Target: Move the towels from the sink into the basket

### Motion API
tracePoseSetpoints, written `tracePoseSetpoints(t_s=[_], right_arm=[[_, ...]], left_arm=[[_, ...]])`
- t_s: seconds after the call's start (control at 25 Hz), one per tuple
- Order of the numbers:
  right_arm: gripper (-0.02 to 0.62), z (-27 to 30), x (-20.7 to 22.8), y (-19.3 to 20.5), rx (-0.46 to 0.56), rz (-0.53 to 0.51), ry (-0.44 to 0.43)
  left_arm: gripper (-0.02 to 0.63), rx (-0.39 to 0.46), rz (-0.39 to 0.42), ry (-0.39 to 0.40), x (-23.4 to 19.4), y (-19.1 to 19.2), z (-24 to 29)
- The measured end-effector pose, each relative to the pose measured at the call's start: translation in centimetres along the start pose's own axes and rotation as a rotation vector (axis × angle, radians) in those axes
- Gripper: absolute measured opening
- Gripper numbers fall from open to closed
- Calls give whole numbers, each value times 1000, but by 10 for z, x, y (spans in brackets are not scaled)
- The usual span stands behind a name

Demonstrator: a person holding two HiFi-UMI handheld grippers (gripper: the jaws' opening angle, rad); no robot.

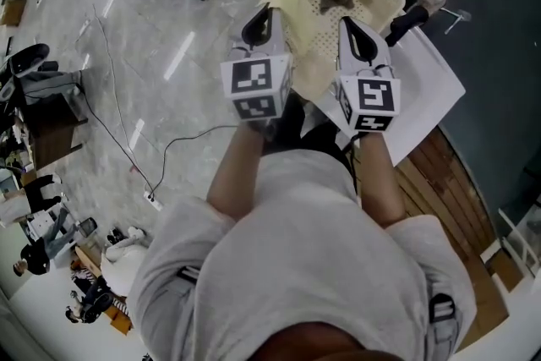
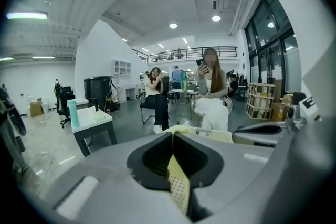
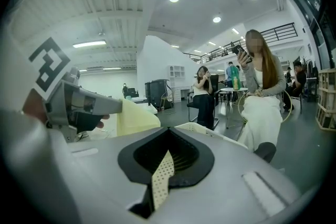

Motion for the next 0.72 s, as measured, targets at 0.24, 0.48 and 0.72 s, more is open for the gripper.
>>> tracePoseSetpoints(t_s=[0.24,0.48,0.72], right_arm=[[6,19,7,2,-14,10,9],[6,15,9,2,-28,25,47],[6,12,29,6,-34,40,88]], left_arm=[[25,-42,15,62,15,15,22],[25,-75,18,123,30,21,27],[25,-124,38,178,55,37,50]])
Point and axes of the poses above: the fingertips, and each gripper's own axes: z forward along the fingers, x to its right, y out of its underside, the point moved 1 cm from there along -z, backward along the fingers, and after that the axes turned 14 degrees about -y, right-handed, at the moved point
